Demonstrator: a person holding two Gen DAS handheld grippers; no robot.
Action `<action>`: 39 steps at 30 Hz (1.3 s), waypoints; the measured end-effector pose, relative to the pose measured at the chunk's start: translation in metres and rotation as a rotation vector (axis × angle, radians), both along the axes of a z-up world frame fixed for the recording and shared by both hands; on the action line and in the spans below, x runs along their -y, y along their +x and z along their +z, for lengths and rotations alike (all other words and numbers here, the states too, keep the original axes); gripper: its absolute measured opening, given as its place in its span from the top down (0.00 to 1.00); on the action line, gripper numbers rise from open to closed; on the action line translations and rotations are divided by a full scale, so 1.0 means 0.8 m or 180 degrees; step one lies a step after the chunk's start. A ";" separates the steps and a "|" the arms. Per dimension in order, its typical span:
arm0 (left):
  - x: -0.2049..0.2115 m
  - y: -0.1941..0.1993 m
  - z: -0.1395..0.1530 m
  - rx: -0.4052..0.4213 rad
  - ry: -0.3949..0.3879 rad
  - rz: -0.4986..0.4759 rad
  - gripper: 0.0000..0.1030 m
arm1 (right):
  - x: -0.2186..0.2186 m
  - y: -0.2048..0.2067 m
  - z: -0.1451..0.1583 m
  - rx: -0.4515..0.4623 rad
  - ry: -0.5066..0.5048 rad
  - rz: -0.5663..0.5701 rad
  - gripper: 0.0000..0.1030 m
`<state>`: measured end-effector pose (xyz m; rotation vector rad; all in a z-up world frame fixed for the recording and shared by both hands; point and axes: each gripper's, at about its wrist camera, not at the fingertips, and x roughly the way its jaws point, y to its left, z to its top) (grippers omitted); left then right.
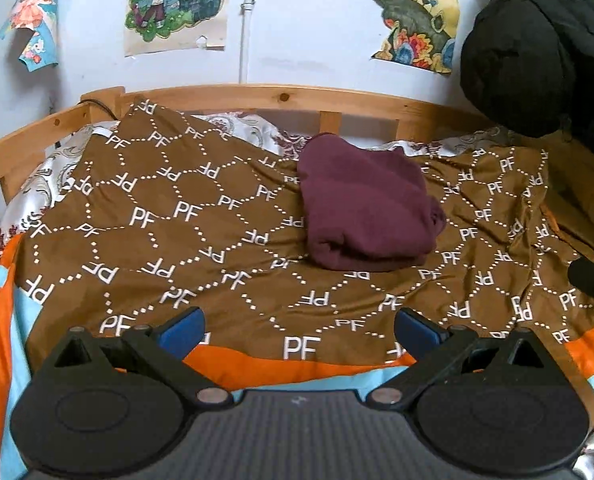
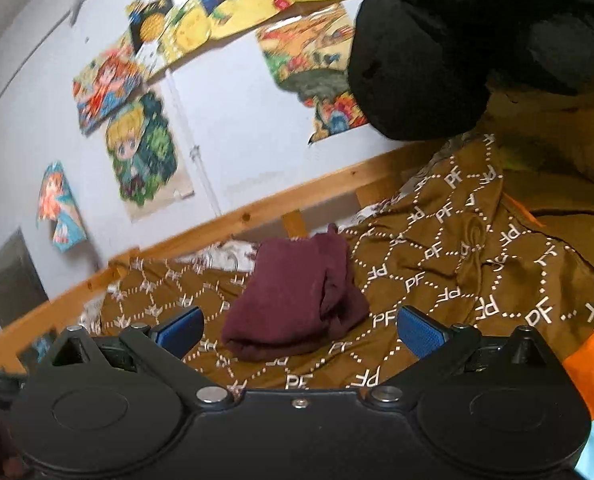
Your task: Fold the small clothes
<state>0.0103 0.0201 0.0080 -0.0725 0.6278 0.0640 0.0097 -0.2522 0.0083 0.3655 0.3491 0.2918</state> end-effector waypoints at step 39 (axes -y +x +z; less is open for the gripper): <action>-0.003 -0.004 -0.012 0.0008 0.0112 -0.0052 0.01 | -0.013 -0.001 -0.011 0.0074 -0.0307 0.0042 0.00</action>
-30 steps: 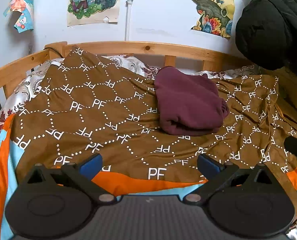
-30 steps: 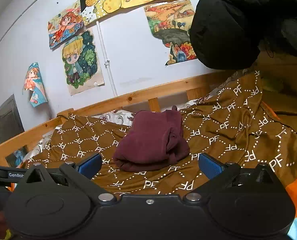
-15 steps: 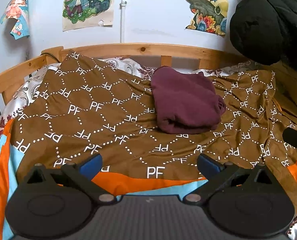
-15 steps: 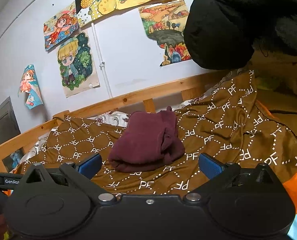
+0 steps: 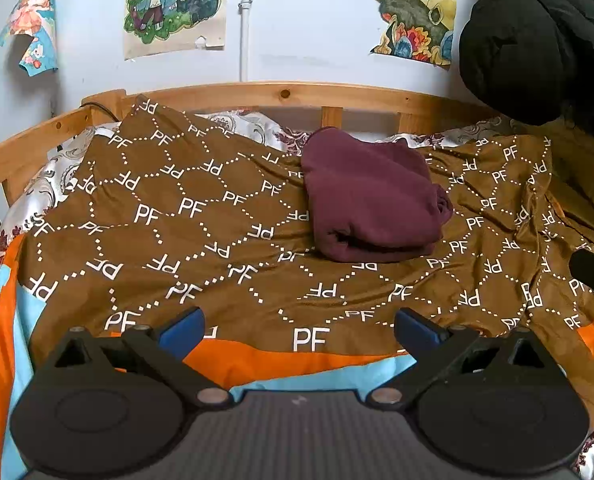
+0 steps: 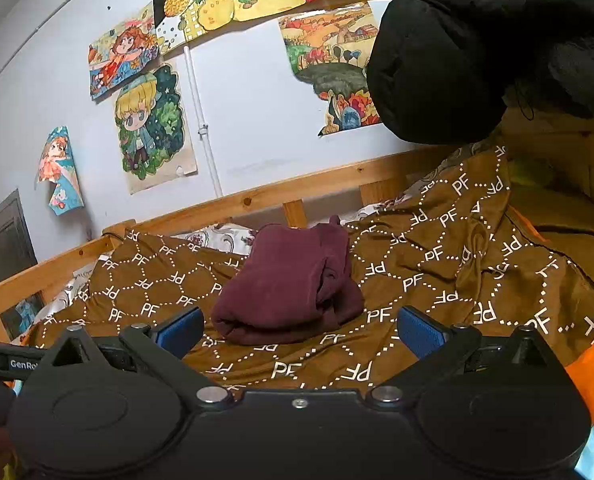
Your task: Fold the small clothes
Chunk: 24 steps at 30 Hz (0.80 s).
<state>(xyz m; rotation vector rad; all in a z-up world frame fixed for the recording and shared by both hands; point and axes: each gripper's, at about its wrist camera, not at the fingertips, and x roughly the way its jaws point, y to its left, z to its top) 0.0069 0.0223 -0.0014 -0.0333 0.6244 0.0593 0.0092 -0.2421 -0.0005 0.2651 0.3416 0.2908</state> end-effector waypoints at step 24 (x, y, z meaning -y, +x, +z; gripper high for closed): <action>-0.002 0.002 0.001 -0.0049 -0.0049 0.0025 0.01 | 0.005 -0.002 0.002 0.0033 0.0108 -0.0014 0.00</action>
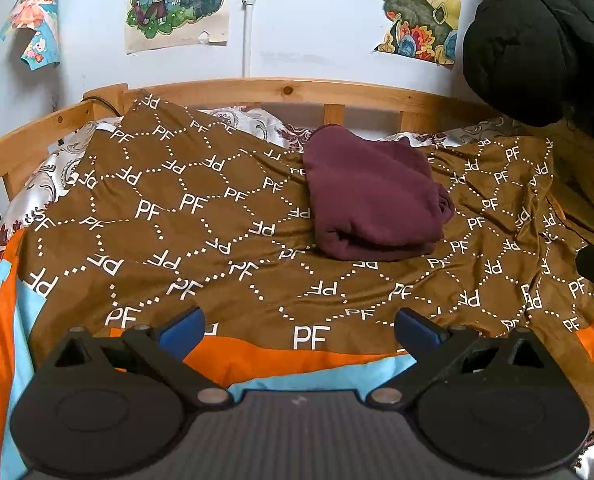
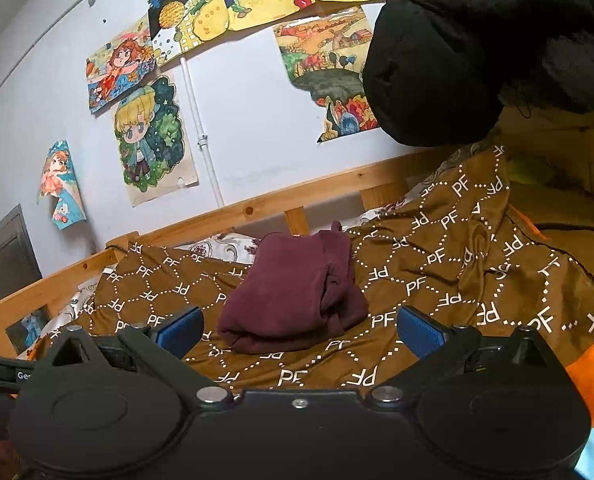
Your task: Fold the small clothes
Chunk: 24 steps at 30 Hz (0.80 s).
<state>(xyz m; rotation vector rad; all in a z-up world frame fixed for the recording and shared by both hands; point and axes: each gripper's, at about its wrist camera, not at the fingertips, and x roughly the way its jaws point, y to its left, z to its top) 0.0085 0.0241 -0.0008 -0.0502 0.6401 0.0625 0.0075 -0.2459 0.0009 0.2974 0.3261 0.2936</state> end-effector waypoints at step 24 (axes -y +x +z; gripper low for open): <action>0.007 0.003 -0.002 -0.0075 0.0065 0.0008 0.01 | -0.002 -0.002 -0.001 0.0014 -0.0019 0.0024 0.00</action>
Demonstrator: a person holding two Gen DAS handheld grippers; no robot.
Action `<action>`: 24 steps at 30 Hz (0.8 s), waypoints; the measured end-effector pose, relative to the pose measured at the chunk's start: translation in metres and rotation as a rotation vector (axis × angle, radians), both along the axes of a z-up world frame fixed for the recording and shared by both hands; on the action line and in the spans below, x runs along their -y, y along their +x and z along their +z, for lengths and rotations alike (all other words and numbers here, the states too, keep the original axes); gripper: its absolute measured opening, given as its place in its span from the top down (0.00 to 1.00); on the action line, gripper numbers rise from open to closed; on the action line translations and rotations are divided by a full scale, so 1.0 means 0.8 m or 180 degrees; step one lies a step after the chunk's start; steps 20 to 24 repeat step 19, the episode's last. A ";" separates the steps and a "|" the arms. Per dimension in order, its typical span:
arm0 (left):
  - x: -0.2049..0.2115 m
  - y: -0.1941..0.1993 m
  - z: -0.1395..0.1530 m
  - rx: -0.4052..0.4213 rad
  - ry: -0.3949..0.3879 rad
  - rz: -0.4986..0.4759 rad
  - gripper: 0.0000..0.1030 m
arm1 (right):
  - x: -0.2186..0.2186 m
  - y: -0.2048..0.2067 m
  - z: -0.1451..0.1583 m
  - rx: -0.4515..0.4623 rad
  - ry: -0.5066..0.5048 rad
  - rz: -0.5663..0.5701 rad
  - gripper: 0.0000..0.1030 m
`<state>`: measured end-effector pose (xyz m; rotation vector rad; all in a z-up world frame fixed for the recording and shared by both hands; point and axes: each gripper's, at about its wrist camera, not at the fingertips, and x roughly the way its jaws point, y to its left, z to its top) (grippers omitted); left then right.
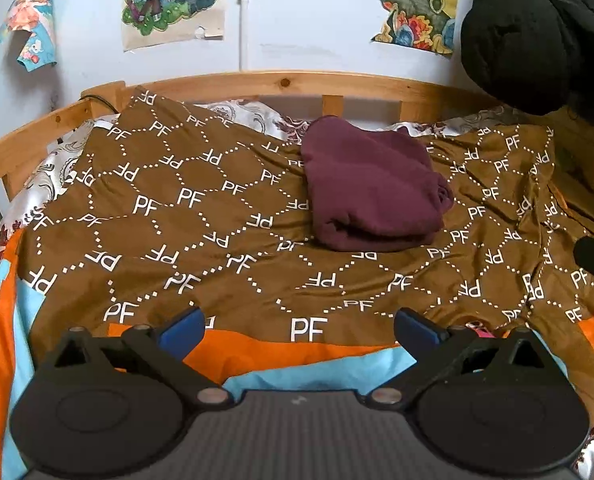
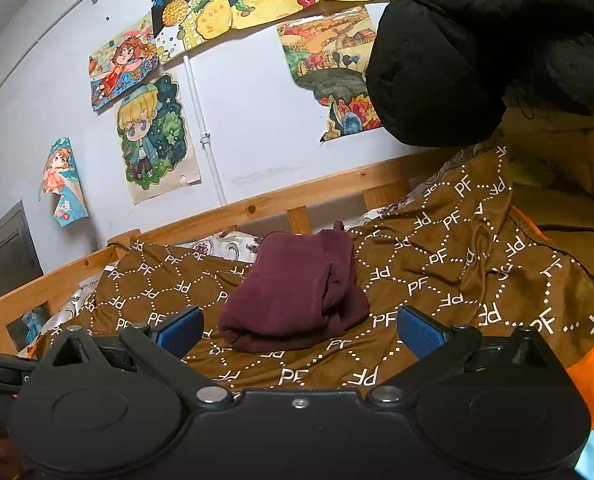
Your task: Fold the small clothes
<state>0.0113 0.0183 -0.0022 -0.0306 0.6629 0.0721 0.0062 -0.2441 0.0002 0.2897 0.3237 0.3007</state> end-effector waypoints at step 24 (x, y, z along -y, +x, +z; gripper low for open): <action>0.002 -0.005 0.003 0.0089 0.0081 -0.0065 0.01 | -0.004 0.002 -0.002 -0.0019 -0.0059 -0.0004 0.00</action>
